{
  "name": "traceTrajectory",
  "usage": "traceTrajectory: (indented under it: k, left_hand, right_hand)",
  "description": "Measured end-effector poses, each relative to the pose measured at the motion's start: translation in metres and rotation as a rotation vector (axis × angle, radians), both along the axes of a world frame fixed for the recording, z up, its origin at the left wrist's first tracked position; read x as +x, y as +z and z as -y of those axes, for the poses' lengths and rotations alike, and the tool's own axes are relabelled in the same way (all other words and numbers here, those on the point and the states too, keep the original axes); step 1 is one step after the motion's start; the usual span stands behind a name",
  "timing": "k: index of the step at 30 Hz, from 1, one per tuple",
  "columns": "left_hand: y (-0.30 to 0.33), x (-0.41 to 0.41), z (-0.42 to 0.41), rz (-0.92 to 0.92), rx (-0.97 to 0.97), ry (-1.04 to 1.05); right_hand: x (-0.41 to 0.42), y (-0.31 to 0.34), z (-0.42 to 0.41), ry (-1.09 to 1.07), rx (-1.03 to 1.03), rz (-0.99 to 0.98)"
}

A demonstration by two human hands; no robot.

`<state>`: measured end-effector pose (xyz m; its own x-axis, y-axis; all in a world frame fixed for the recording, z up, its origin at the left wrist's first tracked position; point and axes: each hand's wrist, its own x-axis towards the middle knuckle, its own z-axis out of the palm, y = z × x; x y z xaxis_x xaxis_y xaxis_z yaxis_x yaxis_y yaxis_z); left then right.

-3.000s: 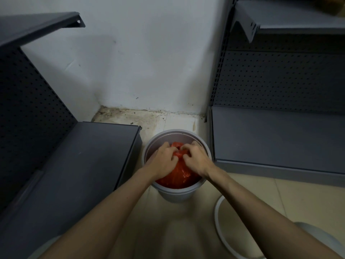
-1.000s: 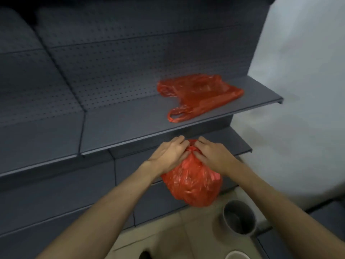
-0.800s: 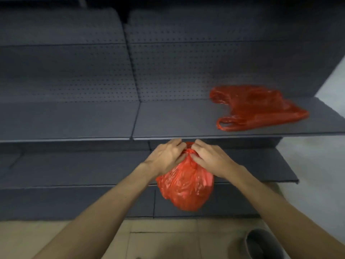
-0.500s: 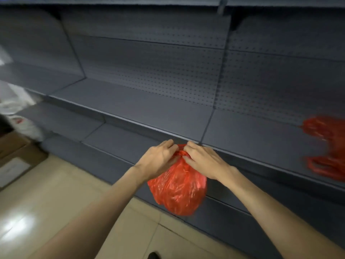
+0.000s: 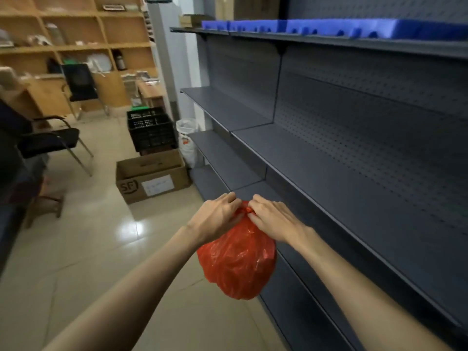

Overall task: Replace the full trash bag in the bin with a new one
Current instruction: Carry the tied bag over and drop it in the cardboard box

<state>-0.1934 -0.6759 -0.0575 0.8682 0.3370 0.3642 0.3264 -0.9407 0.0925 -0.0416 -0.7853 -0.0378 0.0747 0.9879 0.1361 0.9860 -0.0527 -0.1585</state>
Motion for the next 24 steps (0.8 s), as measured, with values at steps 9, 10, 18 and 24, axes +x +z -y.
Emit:
traceTrajectory:
  k: [9, 10, 18, 24]
  left_hand:
    - [0.005, -0.062, -0.092, 0.046, -0.080, 0.259]
    - [0.004, -0.066, -0.101, 0.058, -0.093, 0.280]
    - [0.004, -0.082, -0.177, 0.026, -0.063, 0.419]
    - [-0.004, -0.080, -0.252, -0.112, -0.063, 0.382]
  right_hand:
    - [-0.049, 0.010, -0.128, 0.202, 0.041, 0.009]
    - [-0.053, 0.011, -0.140, 0.216, 0.047, 0.011]
    - [-0.064, 0.014, -0.229, 0.289, 0.013, -0.028]
    - [-0.050, 0.006, -0.305, 0.373, -0.081, -0.093]
